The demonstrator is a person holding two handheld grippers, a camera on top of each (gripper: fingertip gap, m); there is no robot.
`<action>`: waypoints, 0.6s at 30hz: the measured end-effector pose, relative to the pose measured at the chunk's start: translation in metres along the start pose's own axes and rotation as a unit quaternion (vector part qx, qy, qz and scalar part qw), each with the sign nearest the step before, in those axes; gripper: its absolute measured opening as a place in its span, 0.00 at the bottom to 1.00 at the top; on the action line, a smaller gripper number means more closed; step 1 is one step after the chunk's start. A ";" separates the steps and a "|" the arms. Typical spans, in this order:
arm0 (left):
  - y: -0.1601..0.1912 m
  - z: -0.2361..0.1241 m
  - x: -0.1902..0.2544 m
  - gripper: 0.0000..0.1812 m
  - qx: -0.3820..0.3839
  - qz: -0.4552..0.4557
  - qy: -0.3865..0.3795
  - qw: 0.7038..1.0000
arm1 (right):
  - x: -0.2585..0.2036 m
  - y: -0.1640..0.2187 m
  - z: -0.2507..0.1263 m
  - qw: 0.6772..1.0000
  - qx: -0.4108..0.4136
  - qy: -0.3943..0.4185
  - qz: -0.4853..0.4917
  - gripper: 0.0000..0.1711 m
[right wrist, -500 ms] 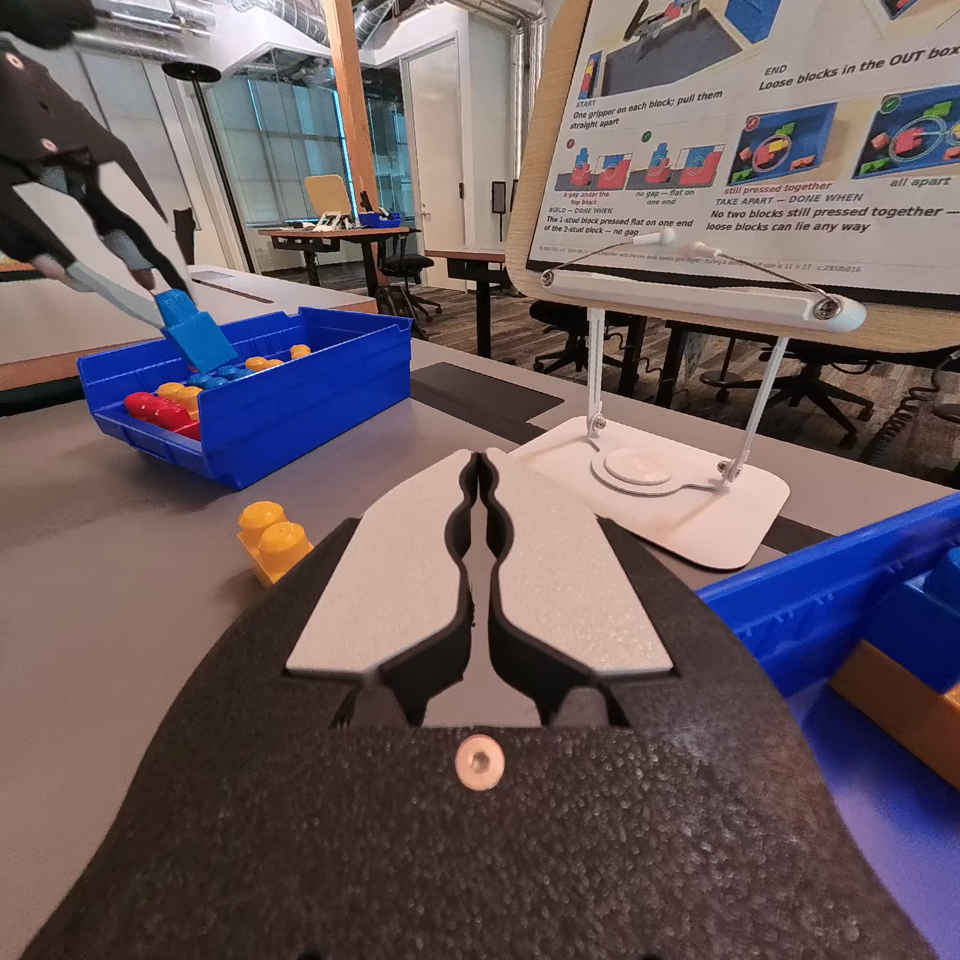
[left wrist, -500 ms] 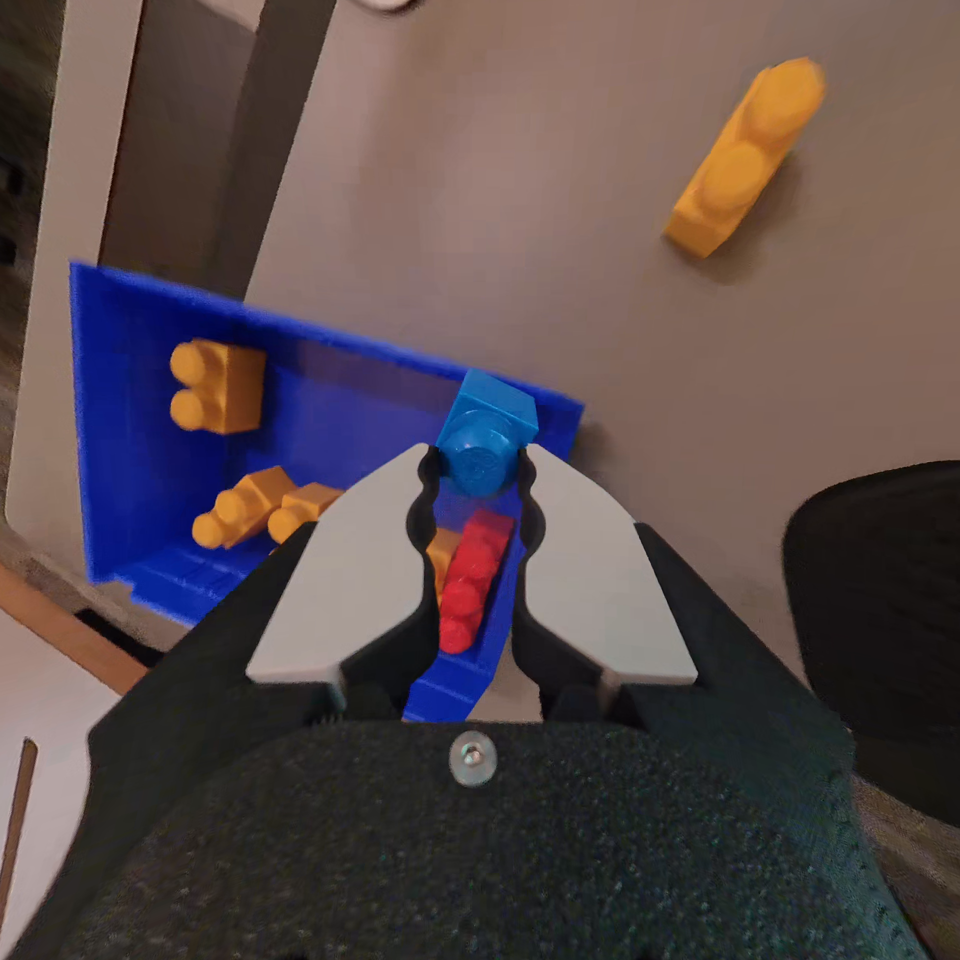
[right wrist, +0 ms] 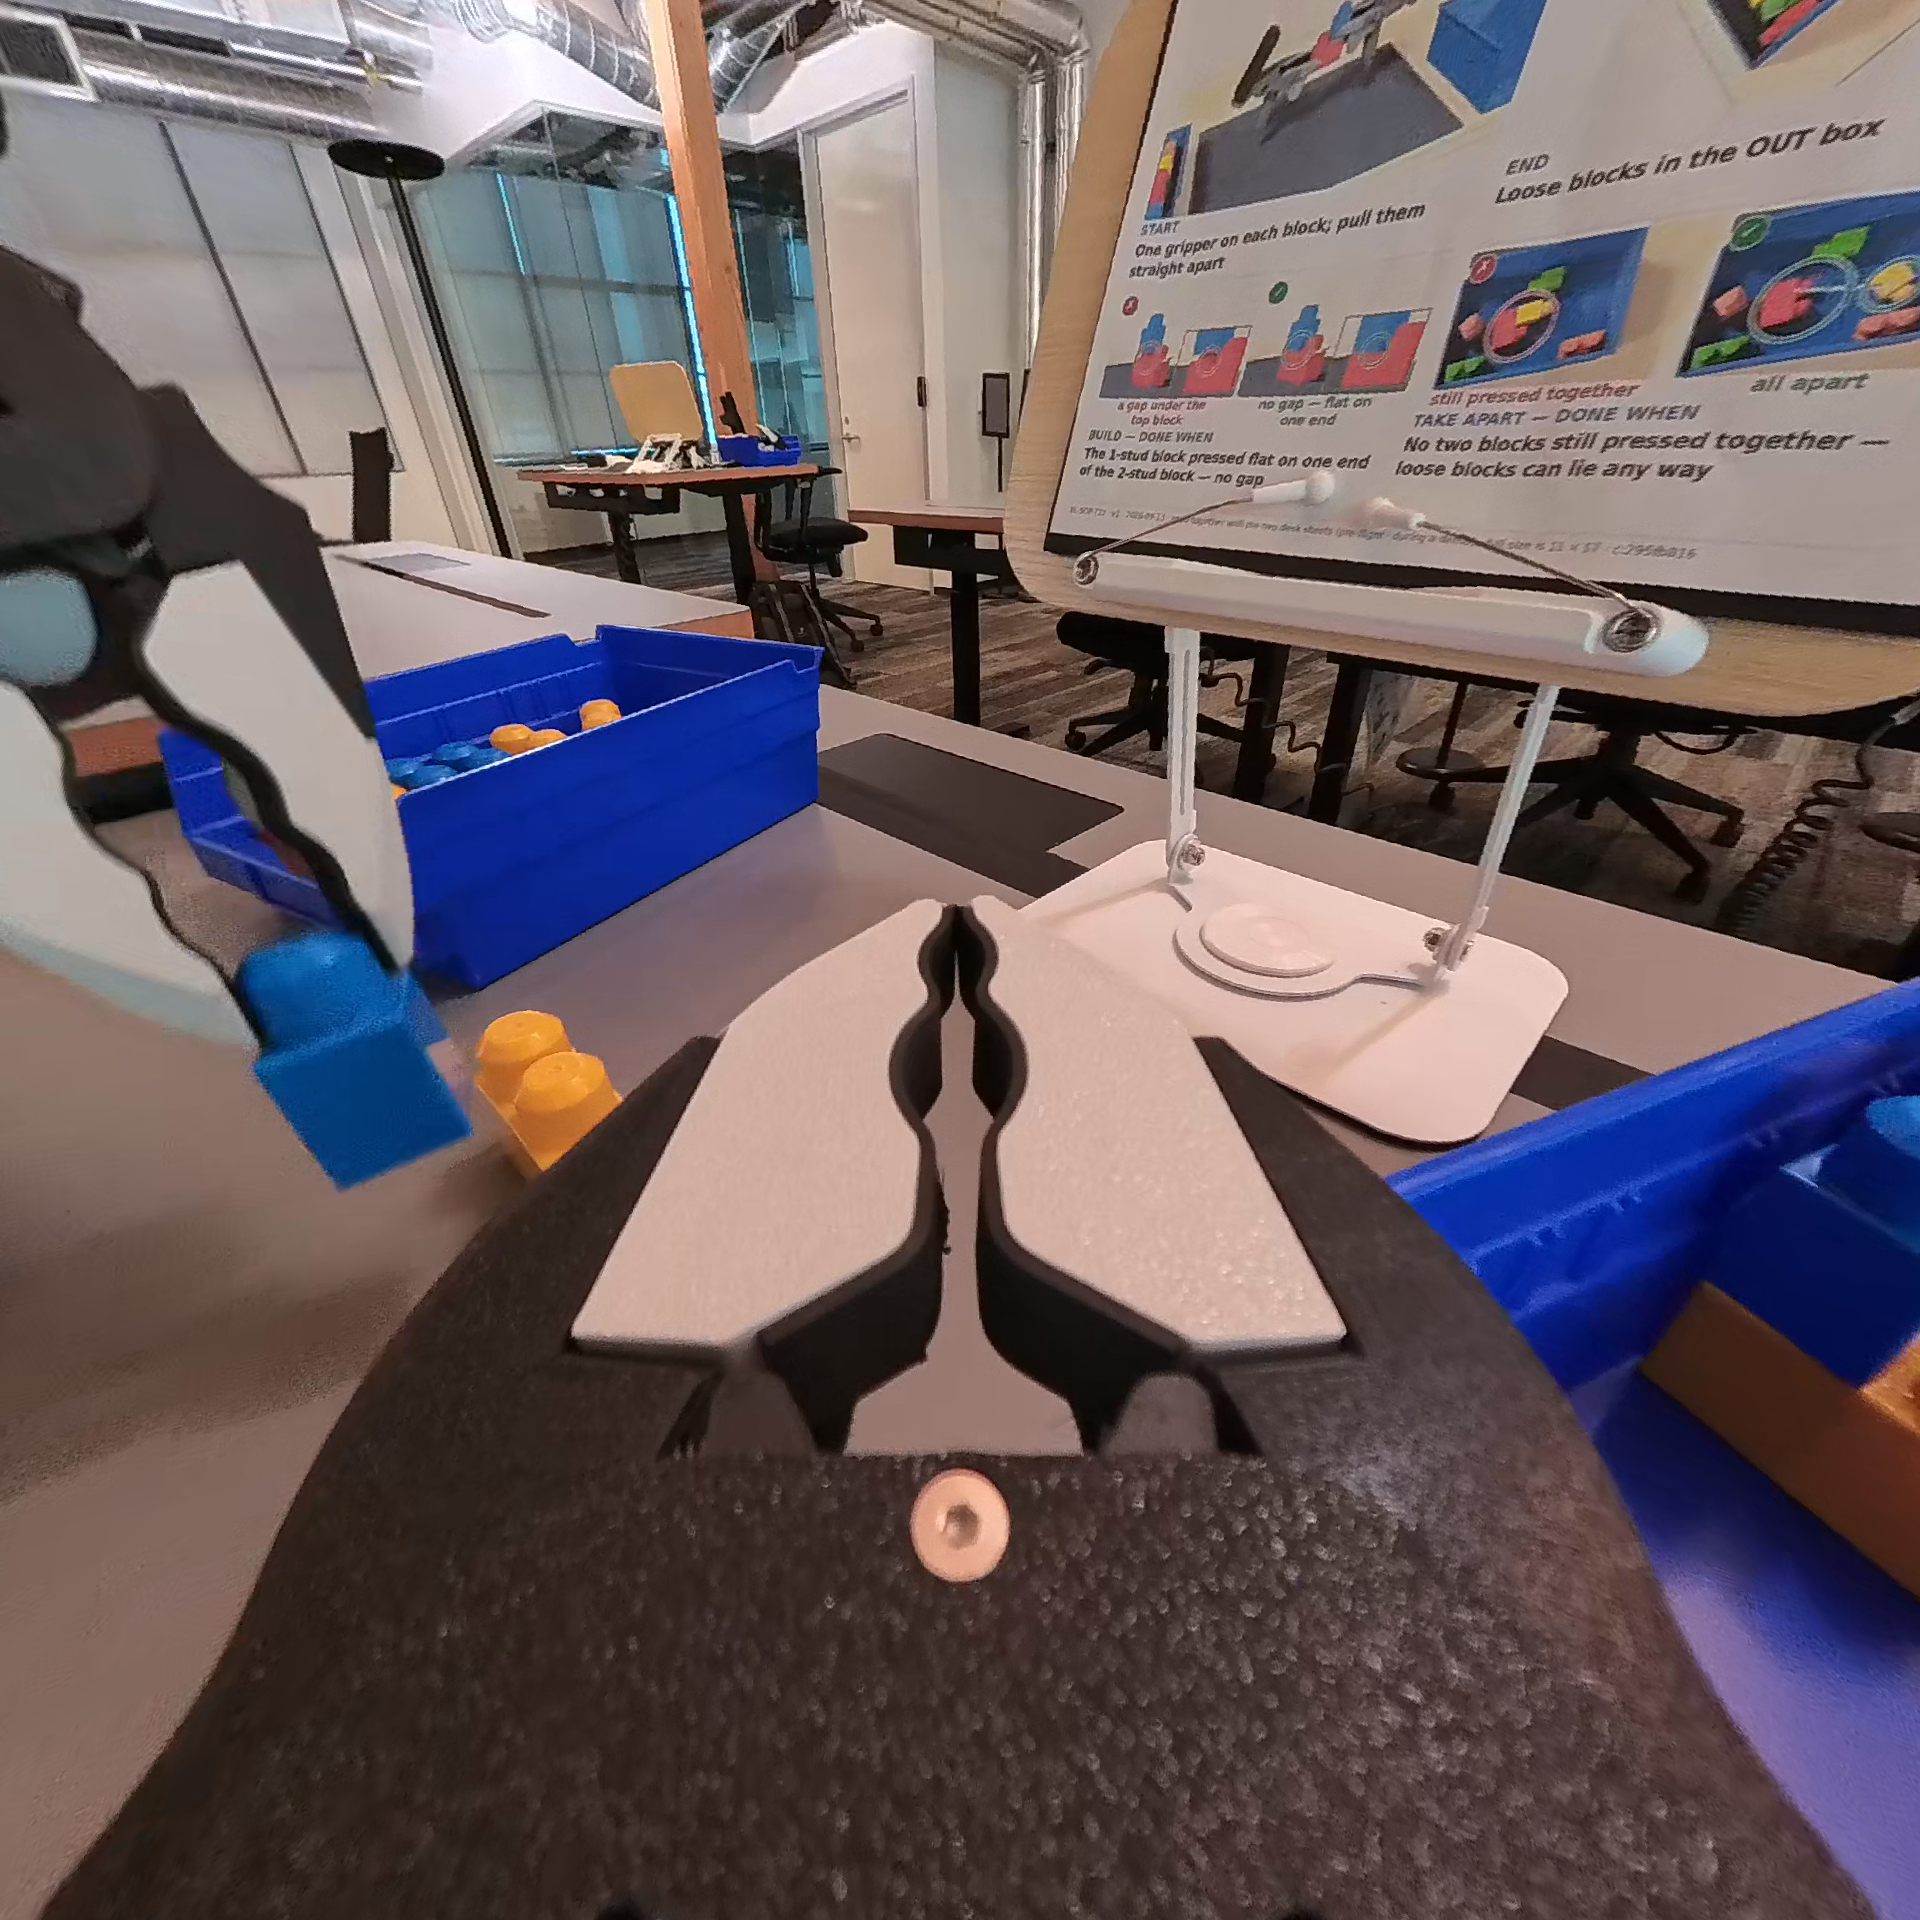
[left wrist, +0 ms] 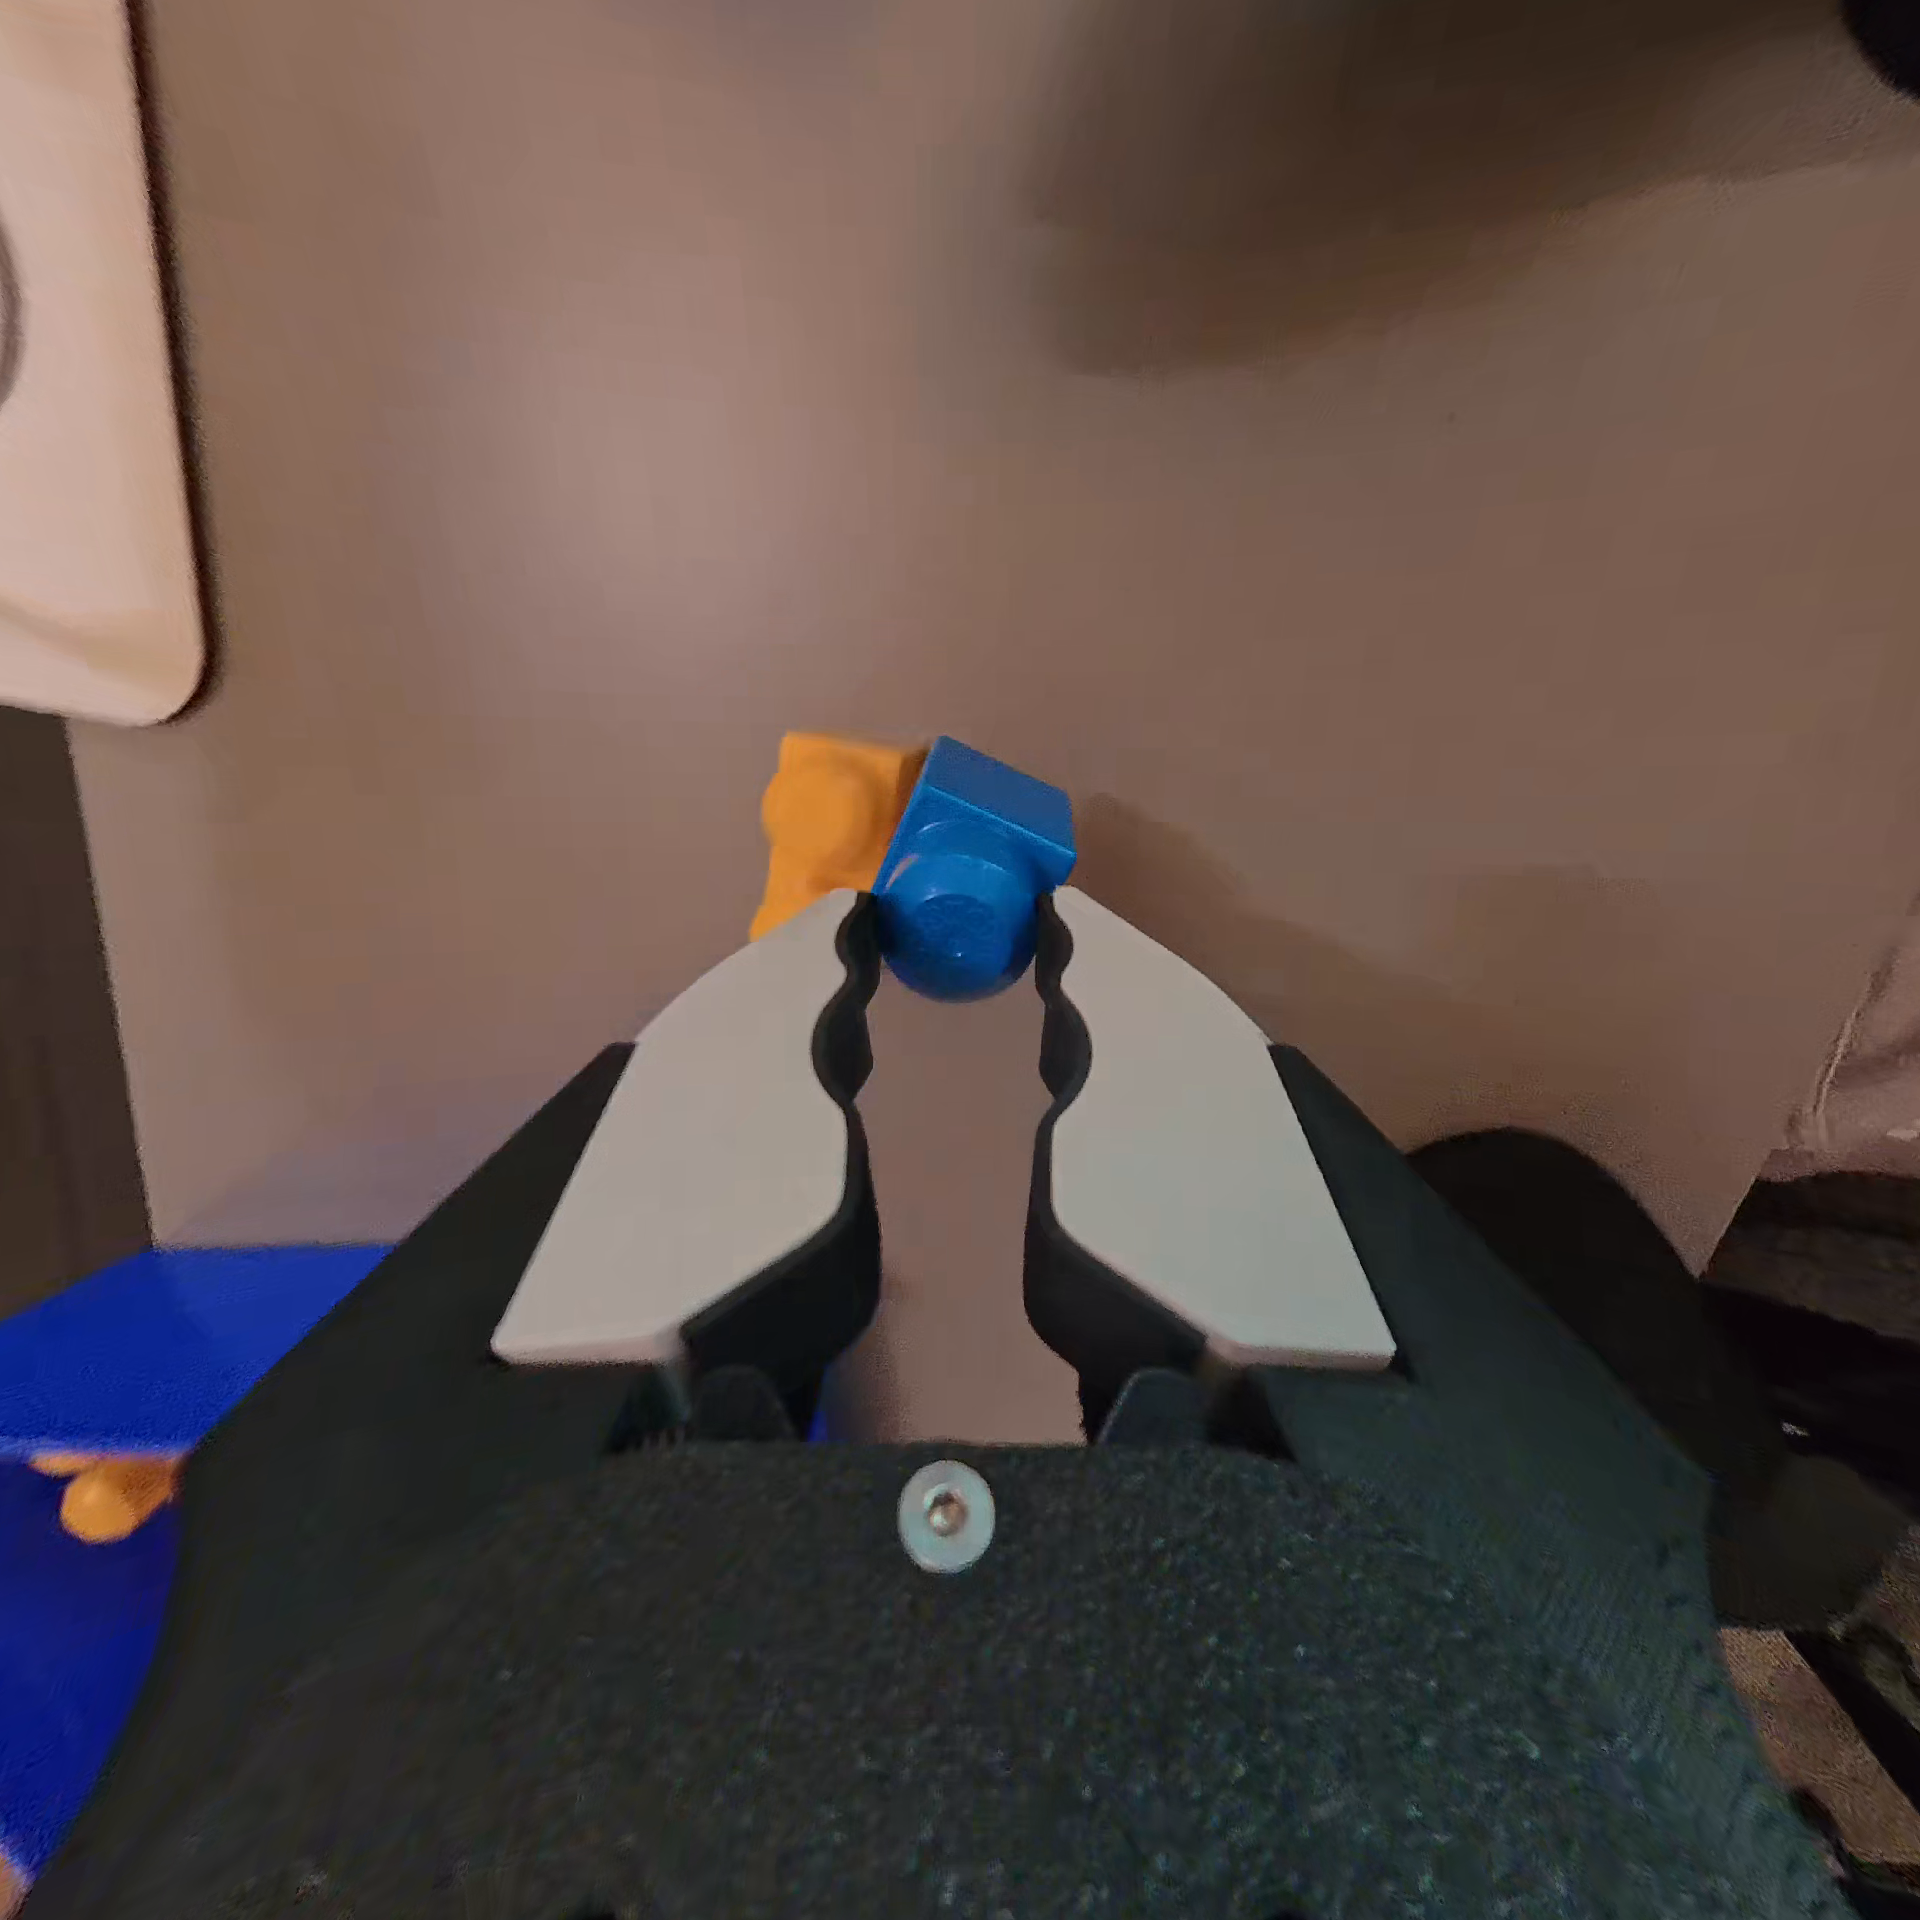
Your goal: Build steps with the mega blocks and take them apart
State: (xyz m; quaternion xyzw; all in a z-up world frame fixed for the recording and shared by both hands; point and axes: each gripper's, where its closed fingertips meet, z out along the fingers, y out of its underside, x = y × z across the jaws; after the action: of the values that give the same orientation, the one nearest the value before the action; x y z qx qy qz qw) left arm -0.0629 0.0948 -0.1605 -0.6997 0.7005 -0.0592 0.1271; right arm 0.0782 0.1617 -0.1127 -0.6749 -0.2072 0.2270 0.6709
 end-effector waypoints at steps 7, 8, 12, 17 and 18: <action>-0.033 0.042 0.022 0.16 -0.008 0.012 0.030 0.999 | 0.002 -0.001 -0.001 1.000 0.002 0.001 0.001 0.00; -0.037 0.047 0.024 0.16 -0.005 0.010 0.033 0.999 | 0.002 -0.002 -0.001 1.000 0.003 0.001 0.001 0.00; -0.046 0.063 0.027 0.16 -0.007 0.012 0.028 1.000 | 0.002 -0.001 -0.001 1.000 0.002 0.000 0.001 0.00; -0.051 0.076 0.025 0.17 0.003 0.021 0.006 1.000 | 0.002 0.000 0.000 1.000 0.000 -0.001 0.002 0.00; -0.051 0.076 0.024 0.17 0.007 0.025 0.001 1.000 | 0.002 0.000 0.000 1.000 0.000 -0.001 0.002 0.00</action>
State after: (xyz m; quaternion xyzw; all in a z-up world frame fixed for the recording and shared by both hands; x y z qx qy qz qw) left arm 0.0064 0.0770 -0.2224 -0.6808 0.7177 -0.0619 0.1330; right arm 0.0797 0.1624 -0.1124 -0.6750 -0.2067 0.2287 0.6704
